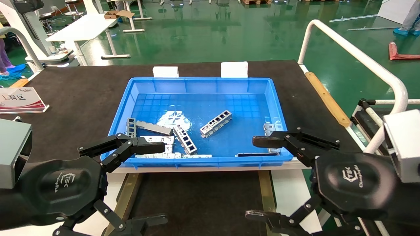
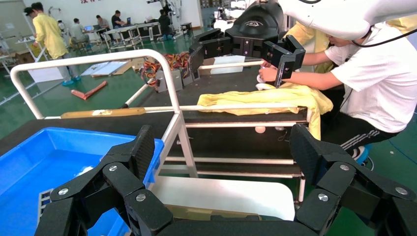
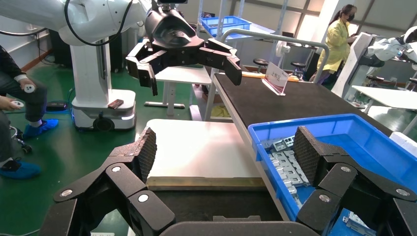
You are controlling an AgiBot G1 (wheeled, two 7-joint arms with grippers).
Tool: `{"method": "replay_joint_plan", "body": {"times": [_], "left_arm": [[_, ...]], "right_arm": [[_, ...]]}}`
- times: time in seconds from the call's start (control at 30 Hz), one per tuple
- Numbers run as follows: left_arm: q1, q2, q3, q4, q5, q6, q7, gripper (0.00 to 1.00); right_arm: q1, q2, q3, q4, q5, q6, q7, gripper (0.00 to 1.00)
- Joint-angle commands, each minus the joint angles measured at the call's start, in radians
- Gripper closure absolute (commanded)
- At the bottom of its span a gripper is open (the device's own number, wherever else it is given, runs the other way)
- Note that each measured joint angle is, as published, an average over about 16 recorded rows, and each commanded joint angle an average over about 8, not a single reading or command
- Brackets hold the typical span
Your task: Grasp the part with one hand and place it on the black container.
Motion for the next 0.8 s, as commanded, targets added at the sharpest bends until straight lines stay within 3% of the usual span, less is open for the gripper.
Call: {"method": "replay_joint_plan", "body": {"times": [0.03,0.8], "left_arm": [[0.000,0.000,0.000,0.000,0.000,0.000,0.000,0.00],[0.000,0.000,0.000,0.000,0.000,0.000,0.000,0.00]], "right_arm": [[0.000,0.000,0.000,0.000,0.000,0.000,0.000,0.00],[0.000,0.000,0.000,0.000,0.000,0.000,0.000,0.00]]}}
